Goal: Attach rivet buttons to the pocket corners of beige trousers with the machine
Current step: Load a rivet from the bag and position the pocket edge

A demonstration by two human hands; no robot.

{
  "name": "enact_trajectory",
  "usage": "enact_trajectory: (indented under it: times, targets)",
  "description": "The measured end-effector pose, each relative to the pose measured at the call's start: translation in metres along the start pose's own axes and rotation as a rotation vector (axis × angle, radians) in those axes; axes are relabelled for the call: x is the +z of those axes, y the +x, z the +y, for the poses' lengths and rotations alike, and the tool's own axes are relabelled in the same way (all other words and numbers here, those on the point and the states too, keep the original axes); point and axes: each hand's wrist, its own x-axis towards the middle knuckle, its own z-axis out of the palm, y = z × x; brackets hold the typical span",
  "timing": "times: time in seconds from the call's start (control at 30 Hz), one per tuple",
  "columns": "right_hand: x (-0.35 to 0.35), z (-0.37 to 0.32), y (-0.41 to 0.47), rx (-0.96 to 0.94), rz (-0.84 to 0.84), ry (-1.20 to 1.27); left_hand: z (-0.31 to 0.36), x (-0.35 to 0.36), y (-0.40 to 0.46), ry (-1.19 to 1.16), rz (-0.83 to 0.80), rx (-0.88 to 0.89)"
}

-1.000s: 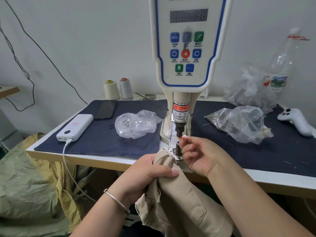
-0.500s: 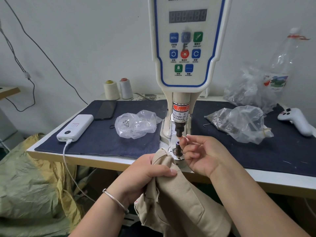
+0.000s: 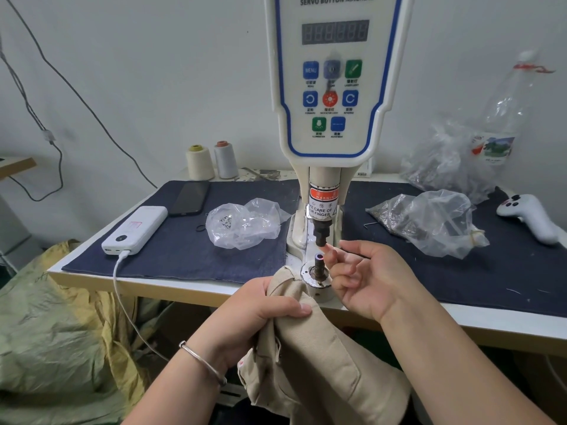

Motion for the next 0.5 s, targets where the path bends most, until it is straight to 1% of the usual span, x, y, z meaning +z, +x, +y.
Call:
enact_trajectory:
  times: [0.23, 0.33, 0.4, 0.5]
  targets:
    - [-0.014, 0.002, -0.015, -0.104, 0.006, -0.172, 0.004, -0.011, -0.006, -0.010, 0.030, 0.041]
    - [-0.014, 0.013, -0.029, -0.214, 0.038, -0.301, 0.006, -0.020, -0.011, -0.031, 0.047, 0.056]
    - [-0.012, 0.027, -0.040, -0.339, 0.049, -0.493, 0.007, -0.025, -0.015, -0.035, 0.059, 0.065]
    - [0.000, 0.049, -0.052, -0.574, 0.060, -0.924, 0.009, -0.034, -0.022, -0.043, 0.062, 0.073]
